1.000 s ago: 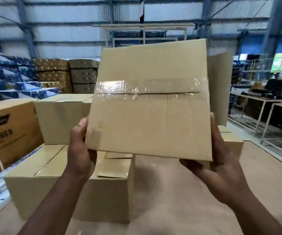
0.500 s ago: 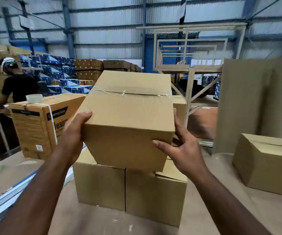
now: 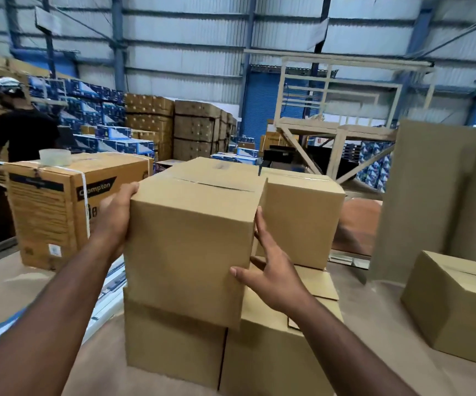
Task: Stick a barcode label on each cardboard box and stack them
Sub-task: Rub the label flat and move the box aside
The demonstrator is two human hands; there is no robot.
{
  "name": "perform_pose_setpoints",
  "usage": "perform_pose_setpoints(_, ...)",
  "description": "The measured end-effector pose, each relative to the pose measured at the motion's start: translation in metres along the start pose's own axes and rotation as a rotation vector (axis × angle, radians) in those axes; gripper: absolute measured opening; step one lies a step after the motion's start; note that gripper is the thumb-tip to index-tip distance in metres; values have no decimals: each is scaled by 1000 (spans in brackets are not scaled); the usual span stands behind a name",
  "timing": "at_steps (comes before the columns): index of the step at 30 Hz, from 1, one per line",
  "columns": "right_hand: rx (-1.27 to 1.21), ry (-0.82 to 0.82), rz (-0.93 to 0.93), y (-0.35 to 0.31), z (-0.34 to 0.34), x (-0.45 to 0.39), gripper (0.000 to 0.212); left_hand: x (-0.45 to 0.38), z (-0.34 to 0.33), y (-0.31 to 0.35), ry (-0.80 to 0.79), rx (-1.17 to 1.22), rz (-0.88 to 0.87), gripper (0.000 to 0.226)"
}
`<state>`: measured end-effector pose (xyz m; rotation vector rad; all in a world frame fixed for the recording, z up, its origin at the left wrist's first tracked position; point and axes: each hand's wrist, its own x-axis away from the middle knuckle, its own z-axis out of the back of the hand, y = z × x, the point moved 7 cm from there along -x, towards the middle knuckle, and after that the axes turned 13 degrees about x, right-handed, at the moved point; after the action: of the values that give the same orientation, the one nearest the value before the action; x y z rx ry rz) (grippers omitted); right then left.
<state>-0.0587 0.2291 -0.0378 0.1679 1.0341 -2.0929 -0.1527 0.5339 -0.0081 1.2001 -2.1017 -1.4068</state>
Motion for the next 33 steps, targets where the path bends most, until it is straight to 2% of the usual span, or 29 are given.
perform_pose_setpoints(2, -3, -16, -6, 8, -5, -2, 124, -7, 1, -11, -11, 45, -3, 56)
perform_pose_setpoints(4, 4, -74, -63, 22, -17, 1, 125, -5, 3, -28, -58, 25, 3, 83)
perform_pose_setpoints(8, 147, -267, -208, 60, -53, 15, 140, 13, 30, -78, -141, -130, 26, 124)
perform_pose_setpoints(10, 234, -334, -240, 74, -68, 21, 151, 16, 53, -108, -142, -225, 84, 134)
perform_pose_setpoints(13, 305, -363, -248, 85, -85, 22, 156, 18, 76, -137, -126, -302, 135, 129)
perform_pose_setpoints(18, 447, -329, -239, 78, -102, 11, 151, 14, 81, -143, -18, -333, 127, 91)
perform_pose_setpoints(24, 569, -252, -259, 87, -114, 8, 123, 9, 93, -155, -32, -351, 121, 90)
perform_pose_setpoints(28, 611, -186, -210, 91, -118, 12, 107, 7, 97, -160, -63, -367, 133, 89)
perform_pose_setpoints(31, 578, -180, -194, 87, -117, 14, 112, 4, 98, -159, -86, -378, 144, 90)
perform_pose_setpoints(33, 571, -175, -181, 85, -118, 14, 106, 3, 98, -159, -89, -382, 136, 88)
